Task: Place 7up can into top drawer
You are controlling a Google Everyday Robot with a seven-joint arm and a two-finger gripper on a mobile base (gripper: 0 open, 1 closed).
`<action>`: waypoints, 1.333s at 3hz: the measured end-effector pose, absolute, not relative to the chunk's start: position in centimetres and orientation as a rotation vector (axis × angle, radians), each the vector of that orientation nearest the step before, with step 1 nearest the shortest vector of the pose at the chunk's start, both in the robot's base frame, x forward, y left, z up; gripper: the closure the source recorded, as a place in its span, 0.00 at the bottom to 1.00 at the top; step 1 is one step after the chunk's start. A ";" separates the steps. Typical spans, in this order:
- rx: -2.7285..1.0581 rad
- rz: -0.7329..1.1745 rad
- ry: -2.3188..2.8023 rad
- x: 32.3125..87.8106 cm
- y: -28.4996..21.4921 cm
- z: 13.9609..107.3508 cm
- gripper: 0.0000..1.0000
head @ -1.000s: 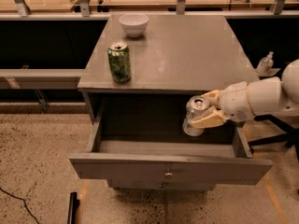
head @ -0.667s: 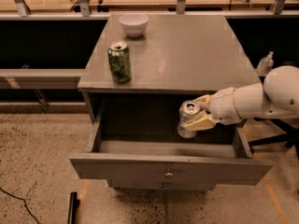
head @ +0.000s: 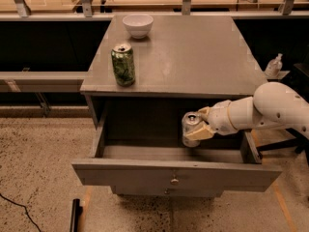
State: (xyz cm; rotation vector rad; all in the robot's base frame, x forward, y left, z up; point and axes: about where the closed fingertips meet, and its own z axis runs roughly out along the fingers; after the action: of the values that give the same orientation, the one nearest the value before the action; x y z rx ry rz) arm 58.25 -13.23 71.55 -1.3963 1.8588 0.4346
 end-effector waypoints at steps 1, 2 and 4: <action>-1.401 0.435 1.885 58.8 -13.2 69.7 0.30; -1.396 0.444 1.903 59.2 -12.9 68.5 0.05; -1.281 0.405 1.940 58.0 -15.1 70.8 0.18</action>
Offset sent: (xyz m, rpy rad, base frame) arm 0.0139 0.0012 -0.0419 -0.0185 0.0518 -0.0259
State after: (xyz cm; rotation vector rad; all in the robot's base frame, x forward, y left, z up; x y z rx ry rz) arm 58.00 -15.08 70.77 -1.2807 1.9395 0.4045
